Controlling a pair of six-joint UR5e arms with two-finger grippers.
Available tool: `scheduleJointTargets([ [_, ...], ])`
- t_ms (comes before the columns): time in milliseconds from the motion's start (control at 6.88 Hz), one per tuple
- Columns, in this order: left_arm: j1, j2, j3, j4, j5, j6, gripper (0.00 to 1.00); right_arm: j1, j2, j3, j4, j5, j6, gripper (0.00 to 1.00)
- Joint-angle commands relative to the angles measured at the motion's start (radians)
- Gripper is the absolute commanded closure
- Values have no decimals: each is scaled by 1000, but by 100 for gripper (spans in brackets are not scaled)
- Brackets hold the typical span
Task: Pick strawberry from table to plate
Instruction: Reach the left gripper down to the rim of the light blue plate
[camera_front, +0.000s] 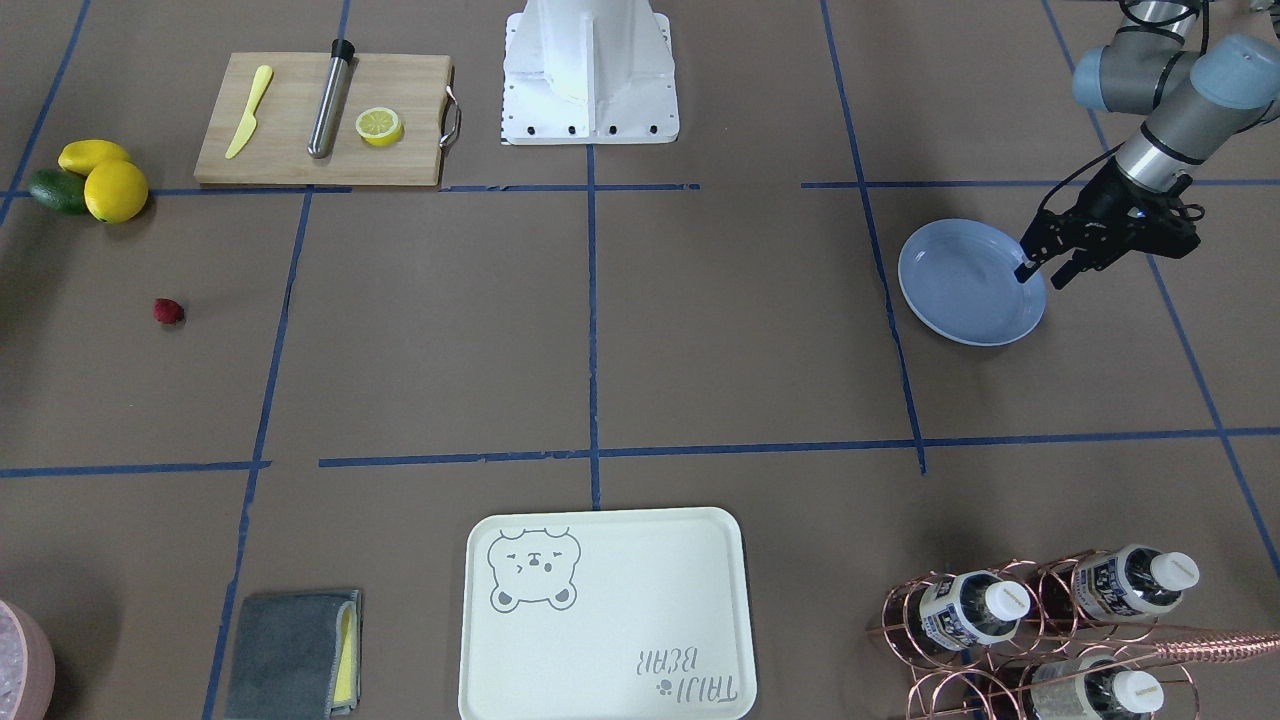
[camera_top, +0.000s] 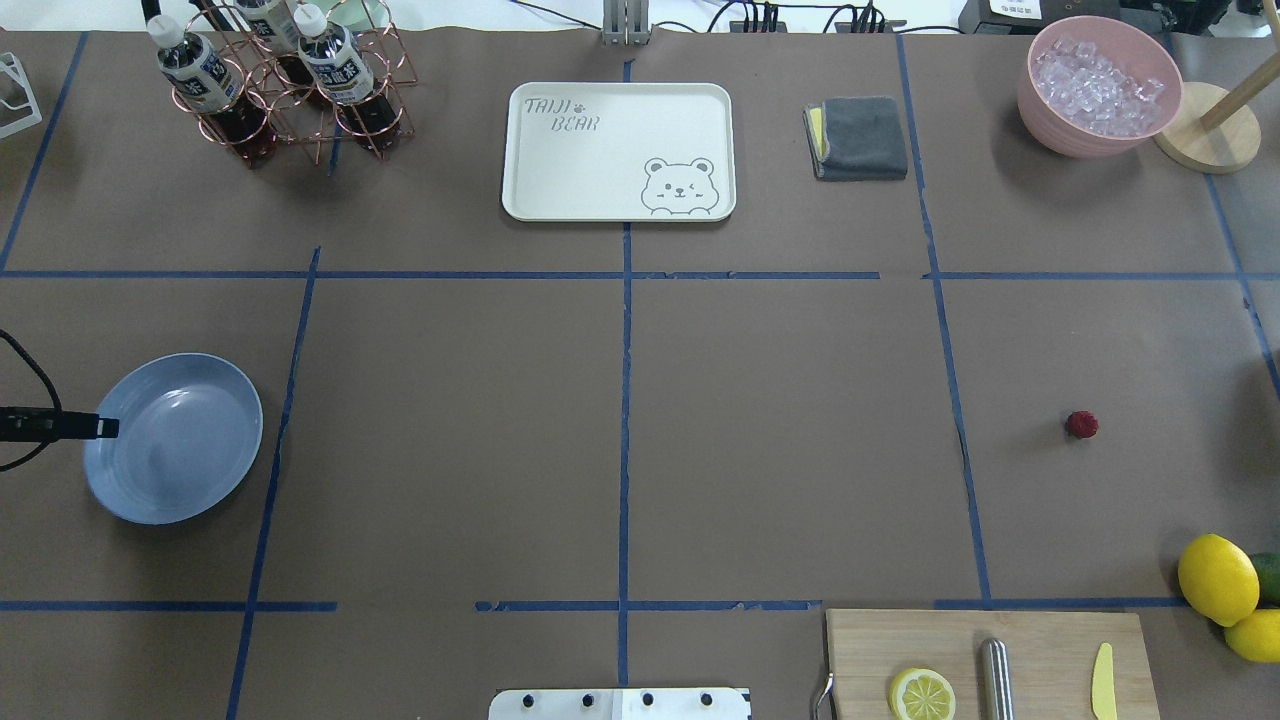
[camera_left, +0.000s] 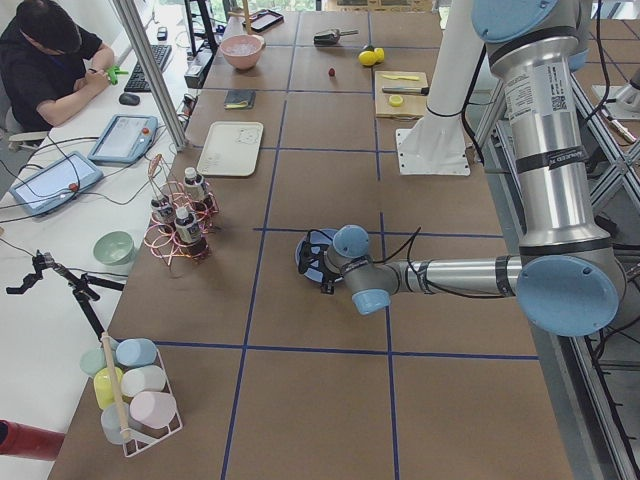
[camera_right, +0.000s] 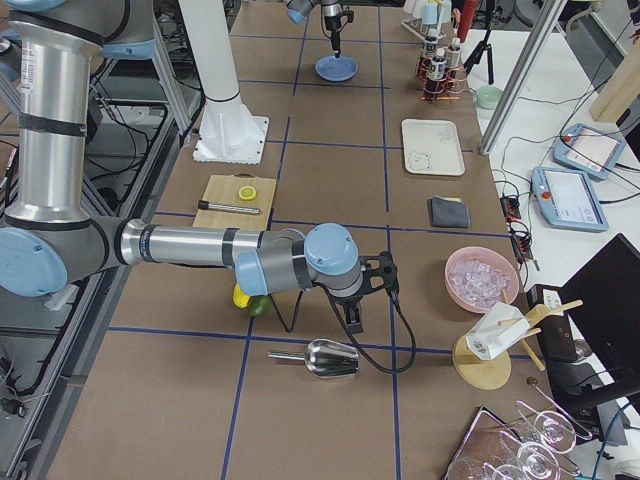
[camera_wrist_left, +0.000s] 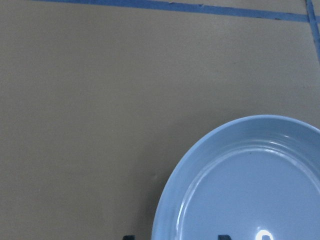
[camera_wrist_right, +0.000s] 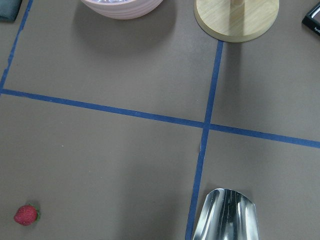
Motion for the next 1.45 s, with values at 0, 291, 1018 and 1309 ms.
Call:
scheduleJointTargets([
  [0,9,3,5,-4,2,-1,39,0,0,-2,-1,0,2,0],
  [291,23,2,3,-4,2,-7,62,0,0,-6,0,0,2,0],
  [1018,20,-3,-84,16,-51,-2,100,0,-6,-6,0,0,2,0],
  [1309,17,-87,-188,209,-75,-11,100,0,-16,-6,0,2,2,0],
])
